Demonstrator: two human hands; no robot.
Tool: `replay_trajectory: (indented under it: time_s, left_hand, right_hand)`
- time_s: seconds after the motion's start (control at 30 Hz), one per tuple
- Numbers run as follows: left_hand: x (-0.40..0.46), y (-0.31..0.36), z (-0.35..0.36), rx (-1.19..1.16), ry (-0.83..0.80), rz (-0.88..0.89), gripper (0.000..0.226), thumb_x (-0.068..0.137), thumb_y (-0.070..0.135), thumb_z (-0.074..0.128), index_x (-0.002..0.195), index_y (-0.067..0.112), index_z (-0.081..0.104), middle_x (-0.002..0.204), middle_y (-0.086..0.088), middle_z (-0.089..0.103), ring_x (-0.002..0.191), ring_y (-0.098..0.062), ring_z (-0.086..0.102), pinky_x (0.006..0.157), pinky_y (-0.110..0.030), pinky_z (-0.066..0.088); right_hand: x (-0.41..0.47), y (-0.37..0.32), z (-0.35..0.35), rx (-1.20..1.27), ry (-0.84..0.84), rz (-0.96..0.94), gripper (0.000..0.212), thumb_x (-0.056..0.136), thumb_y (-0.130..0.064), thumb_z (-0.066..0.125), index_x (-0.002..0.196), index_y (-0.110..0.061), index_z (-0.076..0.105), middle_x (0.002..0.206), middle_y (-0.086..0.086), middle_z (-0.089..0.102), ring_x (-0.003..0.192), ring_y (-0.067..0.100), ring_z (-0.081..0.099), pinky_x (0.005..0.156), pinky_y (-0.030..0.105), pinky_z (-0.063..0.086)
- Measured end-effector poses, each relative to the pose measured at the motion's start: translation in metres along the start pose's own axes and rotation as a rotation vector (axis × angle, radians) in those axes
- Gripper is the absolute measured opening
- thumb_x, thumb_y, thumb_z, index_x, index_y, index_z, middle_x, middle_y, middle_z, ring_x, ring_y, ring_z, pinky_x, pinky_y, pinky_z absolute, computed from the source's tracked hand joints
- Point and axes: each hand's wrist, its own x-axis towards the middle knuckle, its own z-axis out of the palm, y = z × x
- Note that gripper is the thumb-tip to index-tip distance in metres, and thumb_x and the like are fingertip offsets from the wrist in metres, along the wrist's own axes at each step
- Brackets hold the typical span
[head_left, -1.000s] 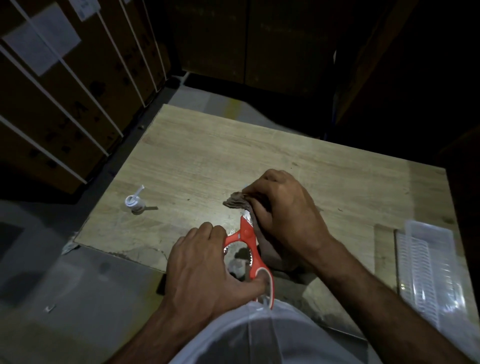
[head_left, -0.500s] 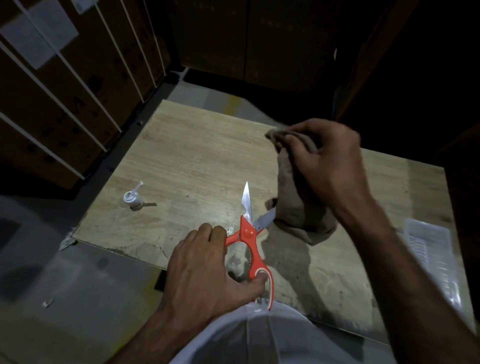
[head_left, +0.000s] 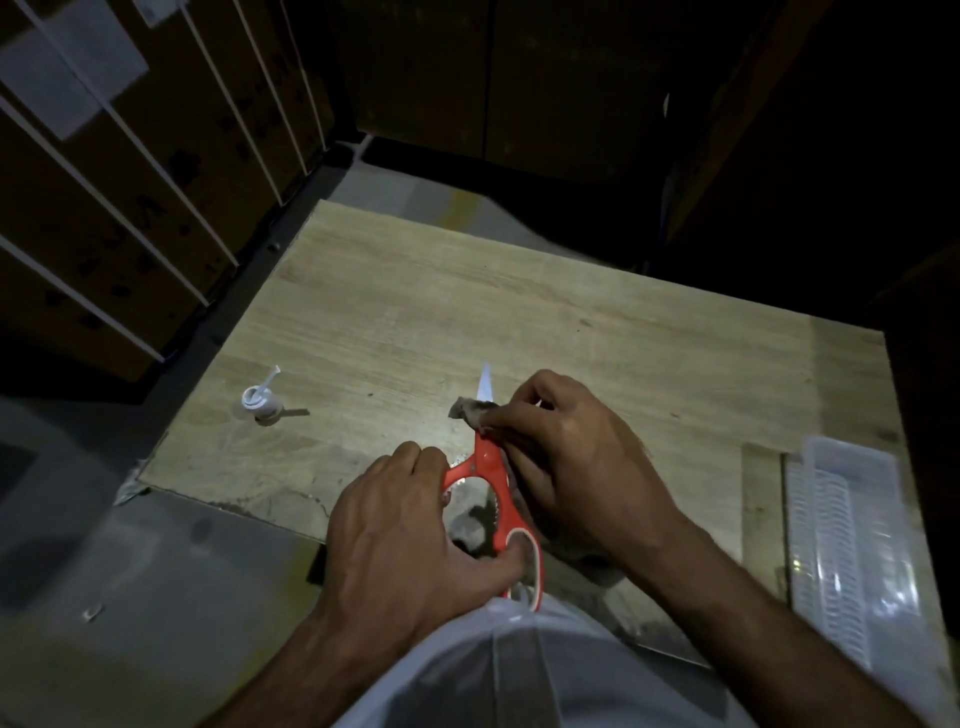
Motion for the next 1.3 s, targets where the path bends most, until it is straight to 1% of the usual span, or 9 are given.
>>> replay_trajectory:
  time_s: [0.2, 0.33, 0.43, 0.53, 0.63, 0.7, 0.83, 1.13, 1.3]
  left_hand:
    - [0.002, 0.002, -0.002, 0.007, -0.016, 0.021, 0.066, 0.059, 0.088, 0.058, 0.086, 0.032, 0.038, 0.075, 0.012, 0.04, 0.067, -0.011, 0.041, 0.064, -0.027, 0.032]
    - [0.001, 0.004, -0.004, 0.039, -0.138, -0.025, 0.072, 0.059, 0.095, 0.044, 0.094, 0.033, 0.038, 0.085, 0.012, 0.042, 0.079, -0.01, 0.044, 0.072, -0.028, 0.035]
    - [0.002, 0.005, -0.004, 0.044, -0.161, -0.045, 0.073, 0.06, 0.095, 0.042, 0.098, 0.032, 0.041, 0.089, 0.012, 0.042, 0.082, -0.01, 0.043, 0.073, -0.028, 0.034]
    - [0.0, 0.002, -0.004, 0.058, -0.171, -0.052, 0.07, 0.062, 0.094, 0.046, 0.097, 0.033, 0.038, 0.087, 0.012, 0.04, 0.08, -0.01, 0.041, 0.072, -0.028, 0.032]
    - [0.0, 0.0, -0.004, 0.049, -0.16, -0.075, 0.068, 0.064, 0.092, 0.052, 0.095, 0.033, 0.04, 0.086, 0.013, 0.041, 0.079, -0.01, 0.043, 0.071, -0.027, 0.032]
    - [0.001, -0.001, -0.004, 0.037, -0.153, -0.079, 0.066, 0.064, 0.091, 0.054, 0.095, 0.033, 0.043, 0.087, 0.014, 0.043, 0.08, -0.009, 0.045, 0.071, -0.027, 0.034]
    - [0.003, -0.001, -0.005, 0.017, -0.112, -0.051, 0.065, 0.061, 0.091, 0.054, 0.088, 0.034, 0.039, 0.08, 0.015, 0.04, 0.074, -0.01, 0.043, 0.068, -0.029, 0.033]
    - [0.001, -0.005, -0.004, 0.028, -0.014, 0.011, 0.068, 0.057, 0.091, 0.06, 0.087, 0.033, 0.041, 0.076, 0.013, 0.041, 0.068, -0.01, 0.041, 0.067, -0.027, 0.033]
    - [-0.001, -0.004, -0.006, 0.027, -0.037, 0.014, 0.067, 0.058, 0.09, 0.061, 0.087, 0.033, 0.039, 0.077, 0.013, 0.042, 0.068, -0.01, 0.042, 0.065, -0.027, 0.033]
  right_hand:
    - [0.028, 0.003, -0.002, -0.055, 0.041, 0.071, 0.018, 0.093, -0.023, 0.068, 0.108, -0.018, 0.079, 0.094, 0.004, 0.066, 0.083, 0.024, 0.064, 0.063, 0.031, 0.048]
    - [0.051, 0.014, -0.008, 0.012, 0.069, 0.192, 0.019, 0.089, -0.028, 0.067, 0.102, -0.026, 0.08, 0.095, -0.002, 0.073, 0.086, 0.017, 0.066, 0.072, 0.034, 0.054]
    - [0.062, 0.024, -0.008, -0.013, 0.096, 0.246, 0.019, 0.088, -0.027, 0.066, 0.1, -0.024, 0.08, 0.095, 0.0, 0.074, 0.088, 0.021, 0.067, 0.074, 0.035, 0.054]
    - [0.062, 0.027, -0.017, -0.055, 0.221, 0.258, 0.019, 0.089, -0.024, 0.068, 0.104, -0.022, 0.079, 0.095, 0.002, 0.072, 0.089, 0.023, 0.066, 0.076, 0.036, 0.052]
    - [0.043, 0.021, -0.042, 0.038, 0.334, 0.169, 0.019, 0.092, -0.022, 0.07, 0.108, -0.018, 0.079, 0.096, 0.0, 0.072, 0.087, 0.016, 0.065, 0.078, 0.031, 0.051]
    - [0.024, 0.008, -0.048, 0.086, 0.233, 0.063, 0.02, 0.094, -0.022, 0.068, 0.11, -0.019, 0.079, 0.096, -0.001, 0.071, 0.086, 0.013, 0.064, 0.076, 0.029, 0.052]
    - [-0.001, -0.012, -0.017, 0.016, -0.096, -0.013, 0.034, 0.098, -0.042, 0.049, 0.116, -0.031, 0.076, 0.098, -0.006, 0.066, 0.086, 0.014, 0.061, 0.066, 0.035, 0.054]
    - [0.047, 0.001, -0.011, -0.061, -0.043, 0.065, 0.019, 0.092, -0.027, 0.067, 0.106, -0.024, 0.079, 0.099, -0.004, 0.066, 0.086, 0.016, 0.063, 0.066, 0.029, 0.048]
    - [0.071, 0.004, -0.013, -0.1, 0.026, 0.128, 0.017, 0.091, -0.026, 0.068, 0.104, -0.021, 0.078, 0.099, 0.001, 0.068, 0.089, 0.023, 0.063, 0.072, 0.035, 0.052]
